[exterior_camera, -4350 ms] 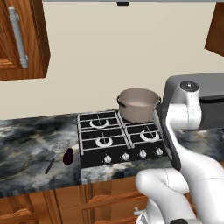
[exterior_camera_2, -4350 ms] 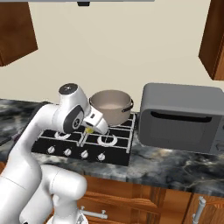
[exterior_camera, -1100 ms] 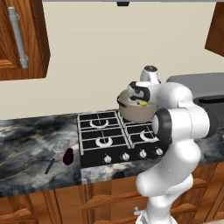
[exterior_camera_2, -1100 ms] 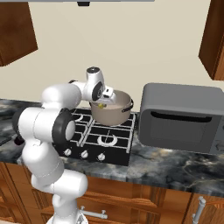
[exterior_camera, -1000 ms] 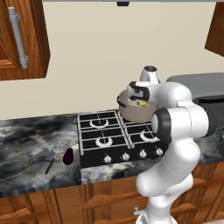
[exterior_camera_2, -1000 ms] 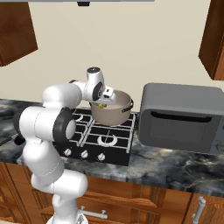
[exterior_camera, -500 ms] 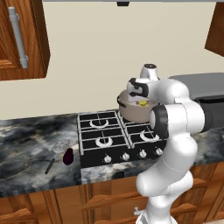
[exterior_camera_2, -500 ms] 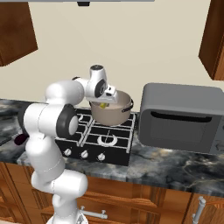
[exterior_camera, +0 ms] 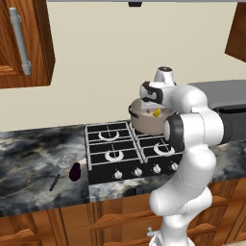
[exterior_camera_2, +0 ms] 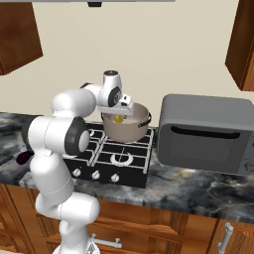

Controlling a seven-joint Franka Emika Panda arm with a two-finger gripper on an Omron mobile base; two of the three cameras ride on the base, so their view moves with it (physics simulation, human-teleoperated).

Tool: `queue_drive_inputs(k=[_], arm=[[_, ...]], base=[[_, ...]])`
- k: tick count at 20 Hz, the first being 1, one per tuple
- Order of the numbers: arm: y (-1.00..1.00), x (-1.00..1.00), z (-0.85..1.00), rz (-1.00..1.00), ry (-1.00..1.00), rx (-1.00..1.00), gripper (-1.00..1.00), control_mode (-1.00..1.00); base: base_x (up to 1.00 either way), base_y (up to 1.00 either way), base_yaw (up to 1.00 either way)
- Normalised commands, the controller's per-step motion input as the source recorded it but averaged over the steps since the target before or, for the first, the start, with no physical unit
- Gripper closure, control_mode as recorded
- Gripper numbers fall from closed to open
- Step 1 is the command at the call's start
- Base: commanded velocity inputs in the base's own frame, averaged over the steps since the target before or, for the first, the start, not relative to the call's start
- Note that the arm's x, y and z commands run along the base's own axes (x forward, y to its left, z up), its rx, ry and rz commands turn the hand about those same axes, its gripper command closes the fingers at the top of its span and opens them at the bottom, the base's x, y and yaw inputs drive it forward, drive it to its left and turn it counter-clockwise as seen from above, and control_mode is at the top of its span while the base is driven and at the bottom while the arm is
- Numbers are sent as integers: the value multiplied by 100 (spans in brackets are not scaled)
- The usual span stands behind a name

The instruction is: Put the lemon wedge and eggplant in the pot. Retrieve the spatula and lightly stir the vegetables in the pot.

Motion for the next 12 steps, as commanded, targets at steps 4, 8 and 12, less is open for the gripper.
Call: queue_drive_inputs(k=[4, 8, 12], arm=[[6, 0, 48, 1, -1, 0, -100, -100], [6, -13, 47, 4, -8, 0, -100, -100], [19, -70, 29, 4, -3, 0, -100, -100]], base=[[0, 0, 0], [0, 0, 0], [0, 0, 0]])
